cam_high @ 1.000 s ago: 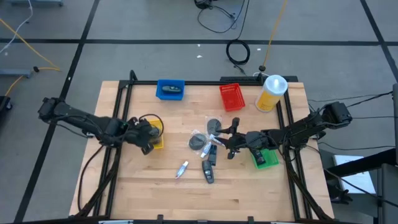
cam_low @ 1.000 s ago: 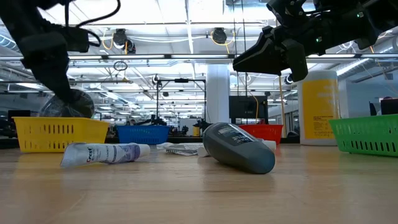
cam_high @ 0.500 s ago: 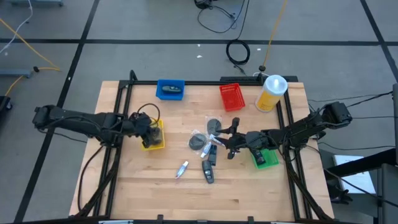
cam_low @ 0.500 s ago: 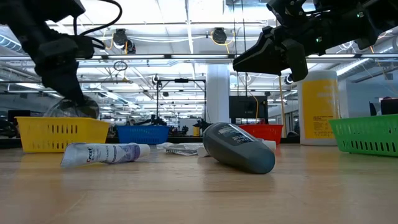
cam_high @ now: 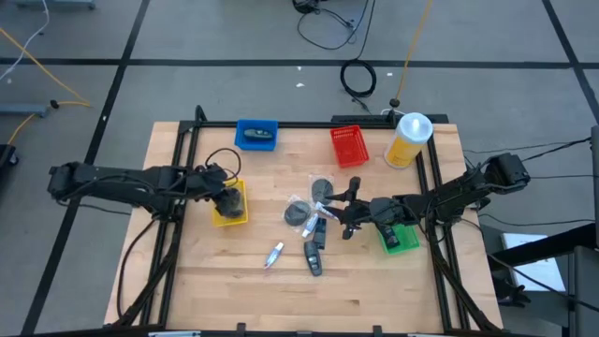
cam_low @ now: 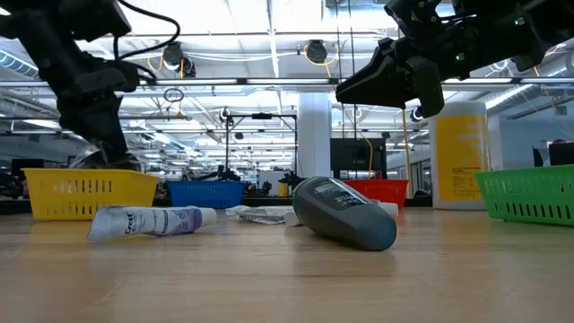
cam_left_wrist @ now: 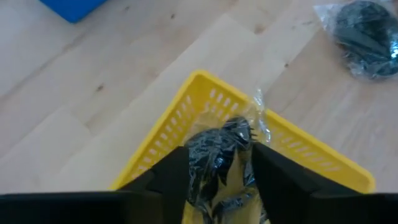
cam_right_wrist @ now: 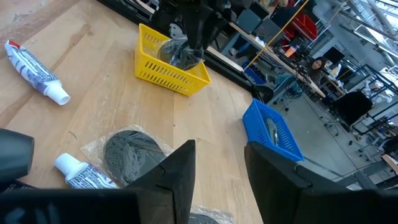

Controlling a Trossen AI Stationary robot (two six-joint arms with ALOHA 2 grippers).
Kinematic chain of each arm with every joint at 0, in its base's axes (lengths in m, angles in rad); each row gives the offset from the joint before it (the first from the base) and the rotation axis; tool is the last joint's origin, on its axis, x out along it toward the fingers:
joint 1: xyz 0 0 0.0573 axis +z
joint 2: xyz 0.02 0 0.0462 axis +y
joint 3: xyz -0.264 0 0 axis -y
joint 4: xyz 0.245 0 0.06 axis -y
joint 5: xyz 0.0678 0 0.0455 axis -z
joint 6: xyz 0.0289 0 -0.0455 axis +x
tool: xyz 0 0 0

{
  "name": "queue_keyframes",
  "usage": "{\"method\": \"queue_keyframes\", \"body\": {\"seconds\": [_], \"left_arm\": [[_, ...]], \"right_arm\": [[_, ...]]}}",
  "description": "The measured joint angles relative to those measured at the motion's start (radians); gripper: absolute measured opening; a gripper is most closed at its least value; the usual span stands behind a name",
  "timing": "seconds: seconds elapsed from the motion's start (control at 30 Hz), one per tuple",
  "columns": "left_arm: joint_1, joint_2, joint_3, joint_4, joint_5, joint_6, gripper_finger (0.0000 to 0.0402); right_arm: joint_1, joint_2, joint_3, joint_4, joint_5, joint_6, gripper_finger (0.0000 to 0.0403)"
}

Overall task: Pick & Place Travel size toiletries
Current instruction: Put the black hairbrush into the yellow bin, then put the white toothpaste into the red bin

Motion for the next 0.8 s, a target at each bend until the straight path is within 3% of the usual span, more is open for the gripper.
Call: {"method": "queue_keyframes", "body": {"seconds": [0.27,0.37,0.47,0.7,0.8], "left_arm": [[0.000,0.127,0.000,0.035,-0.003,-0.043,0.0023],[0.000,0.161,0.000,0.068,-0.045,-0.014,0.0016],[0.000,0.167,0.000,0.104,-0.048,0.036,0.0061],[0.000,0.143,0.001,0.114,-0.047,0.029,0.0226],[0.000,0.118,0.029,0.110,-0.046,0.005,0.0277]], "right_arm": [[0.000,0.000,0.000,0.000,0.000,0.006,0.0132],[0.000,0.000,0.000,0.000,0.000,0.006,0.0132],[0.000,0.000,0.000,0.000,0.000,0.005,0.0132],[0.000,0.000,0.000,0.000,0.000,0.005,0.0132],[0.000,0.000,0.000,0.000,0.000,0.005,0.0132]]}}
